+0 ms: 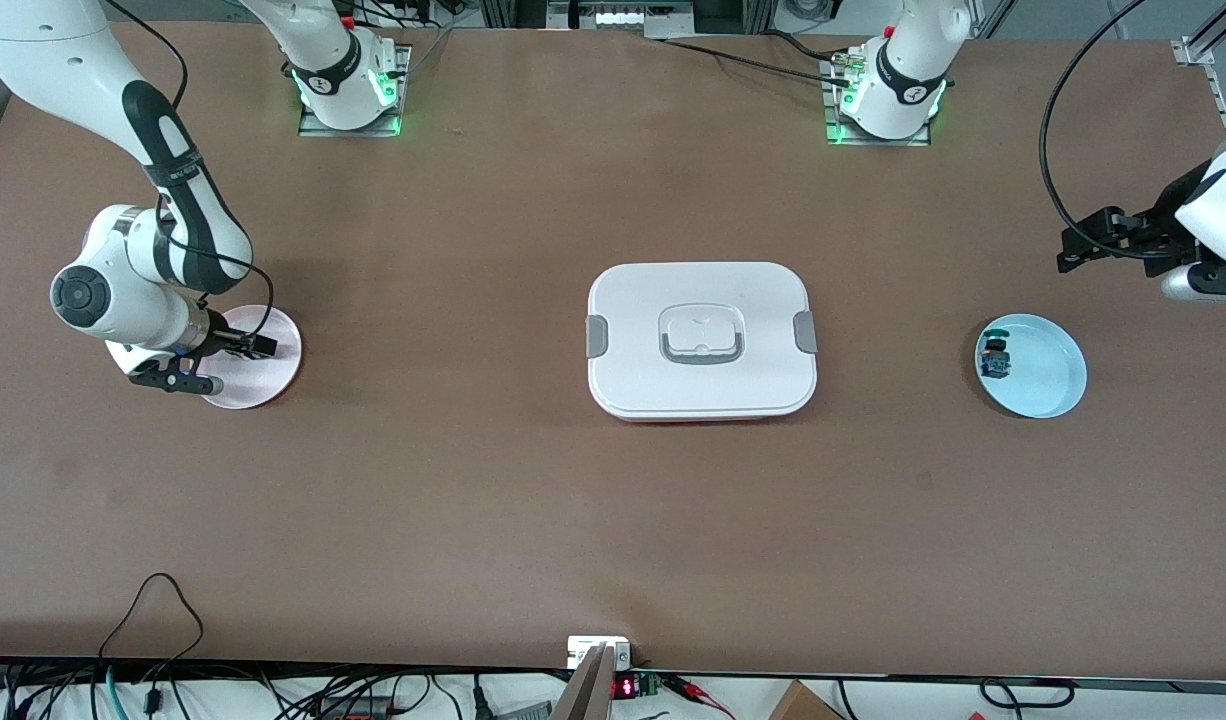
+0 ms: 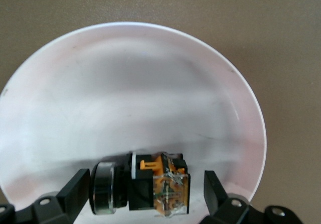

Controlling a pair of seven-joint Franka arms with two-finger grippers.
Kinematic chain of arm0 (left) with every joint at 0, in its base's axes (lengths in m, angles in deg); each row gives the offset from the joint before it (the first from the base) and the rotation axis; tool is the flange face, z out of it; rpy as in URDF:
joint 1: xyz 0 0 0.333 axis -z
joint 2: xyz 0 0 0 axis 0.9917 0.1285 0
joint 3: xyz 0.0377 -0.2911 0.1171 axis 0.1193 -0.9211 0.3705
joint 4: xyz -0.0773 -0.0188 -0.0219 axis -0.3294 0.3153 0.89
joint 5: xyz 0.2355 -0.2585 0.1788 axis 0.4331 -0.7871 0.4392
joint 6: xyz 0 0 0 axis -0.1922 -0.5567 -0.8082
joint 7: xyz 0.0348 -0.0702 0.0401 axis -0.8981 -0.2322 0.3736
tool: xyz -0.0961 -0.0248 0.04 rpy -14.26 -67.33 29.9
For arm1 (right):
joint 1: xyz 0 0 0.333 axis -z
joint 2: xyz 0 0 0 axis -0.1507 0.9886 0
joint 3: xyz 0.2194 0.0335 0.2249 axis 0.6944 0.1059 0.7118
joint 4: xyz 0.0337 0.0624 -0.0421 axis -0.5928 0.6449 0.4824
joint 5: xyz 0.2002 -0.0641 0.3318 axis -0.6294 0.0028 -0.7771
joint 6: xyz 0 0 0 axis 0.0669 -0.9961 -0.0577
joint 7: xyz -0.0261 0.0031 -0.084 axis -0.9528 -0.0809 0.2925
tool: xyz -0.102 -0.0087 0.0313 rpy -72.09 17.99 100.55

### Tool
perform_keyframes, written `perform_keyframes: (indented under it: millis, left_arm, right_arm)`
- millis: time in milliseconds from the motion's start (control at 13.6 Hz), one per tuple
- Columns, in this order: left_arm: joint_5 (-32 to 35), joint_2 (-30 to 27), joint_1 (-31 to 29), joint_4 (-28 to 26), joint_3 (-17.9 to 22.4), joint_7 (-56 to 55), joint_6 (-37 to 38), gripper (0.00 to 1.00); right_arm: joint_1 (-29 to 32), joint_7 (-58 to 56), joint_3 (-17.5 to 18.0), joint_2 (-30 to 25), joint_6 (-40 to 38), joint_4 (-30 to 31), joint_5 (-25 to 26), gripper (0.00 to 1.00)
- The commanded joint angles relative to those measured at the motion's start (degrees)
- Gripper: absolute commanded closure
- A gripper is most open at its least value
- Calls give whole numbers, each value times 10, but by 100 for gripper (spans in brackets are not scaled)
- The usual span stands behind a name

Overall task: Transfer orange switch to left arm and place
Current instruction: 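Lower the right gripper and close it on the orange switch, then lift the orange switch with the right gripper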

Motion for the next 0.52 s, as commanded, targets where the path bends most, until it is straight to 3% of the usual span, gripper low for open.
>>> perform_keyframes:
  millis: [0, 369, 442]
  left_arm:
    - [2, 6, 0, 17, 1, 0, 13, 0]
    - [2, 6, 1, 17, 1, 0, 14, 0]
    - [2, 6, 1, 17, 0, 0, 14, 0]
  right_arm:
    - [7, 9, 7, -4, 7, 12, -5, 0]
    - [7, 20, 7, -4, 5, 13, -4, 0]
    - [7, 20, 7, -4, 5, 13, -4, 5]
